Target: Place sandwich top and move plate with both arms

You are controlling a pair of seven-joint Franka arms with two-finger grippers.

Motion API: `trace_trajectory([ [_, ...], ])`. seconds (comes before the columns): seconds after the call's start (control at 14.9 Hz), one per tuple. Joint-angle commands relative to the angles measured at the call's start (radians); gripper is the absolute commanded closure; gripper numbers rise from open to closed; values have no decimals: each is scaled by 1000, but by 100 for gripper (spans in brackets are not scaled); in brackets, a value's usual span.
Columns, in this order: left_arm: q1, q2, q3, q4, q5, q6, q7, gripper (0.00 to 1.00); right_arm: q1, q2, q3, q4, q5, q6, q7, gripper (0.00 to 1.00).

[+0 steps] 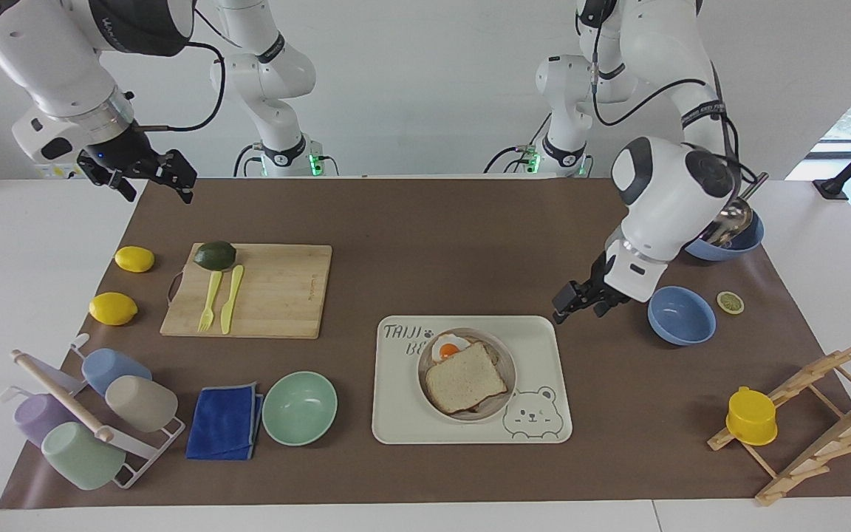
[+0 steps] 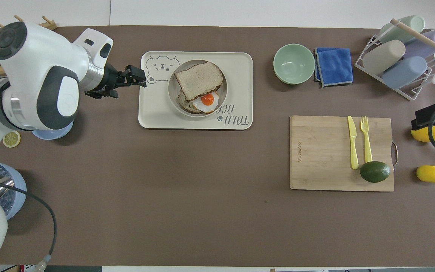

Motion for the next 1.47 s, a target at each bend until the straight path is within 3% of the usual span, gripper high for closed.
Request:
trace_trajectory([
  [0.0,22,-103,0,-24,93,-101,9,0,-8,-1,2,0,26,-10,-3,0],
  [0.27,44,-212,3,-24,115,-254,58,0,-6,-2,2,0,26,-10,-3,0],
  [0.67,42,-312,3,-29,159,-512,152,0,-6,-2,2,0,26,-10,-3,0],
  [0.87,42,-343,2,-75,159,-549,161,0,-6,-2,2,0,26,-10,-3,0],
  [1.14,59,-331,2,-93,149,-451,155,0,-6,-2,2,0,26,-10,-3,0],
  [1.41,76,-278,-12,46,158,-571,166,0,-6,-2,2,0,26,-10,-3,0],
])
